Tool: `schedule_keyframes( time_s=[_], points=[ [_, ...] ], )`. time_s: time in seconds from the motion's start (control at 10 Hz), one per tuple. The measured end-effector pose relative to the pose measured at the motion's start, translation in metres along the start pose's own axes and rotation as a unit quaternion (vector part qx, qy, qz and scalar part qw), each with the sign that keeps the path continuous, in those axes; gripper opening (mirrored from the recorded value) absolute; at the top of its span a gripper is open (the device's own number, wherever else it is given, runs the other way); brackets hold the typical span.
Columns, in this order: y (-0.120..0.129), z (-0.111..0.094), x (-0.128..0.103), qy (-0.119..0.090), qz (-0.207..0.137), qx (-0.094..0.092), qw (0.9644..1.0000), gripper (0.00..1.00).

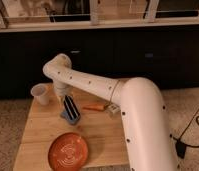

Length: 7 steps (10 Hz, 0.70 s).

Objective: Place the eraser on the white sponge

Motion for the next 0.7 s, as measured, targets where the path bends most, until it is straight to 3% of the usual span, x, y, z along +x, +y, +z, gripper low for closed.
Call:
schedule_keyframes(
  time_s=[0.5, 0.7],
  points=[
    [-0.0015, 0.0044, 0.0036, 0.0, -0.006, -0.003, 1.0, 0.31],
    [-0.0033, 0.0057, 0.0051, -0.001, -0.01, -0.004, 0.9999, 0.43]
  ],
)
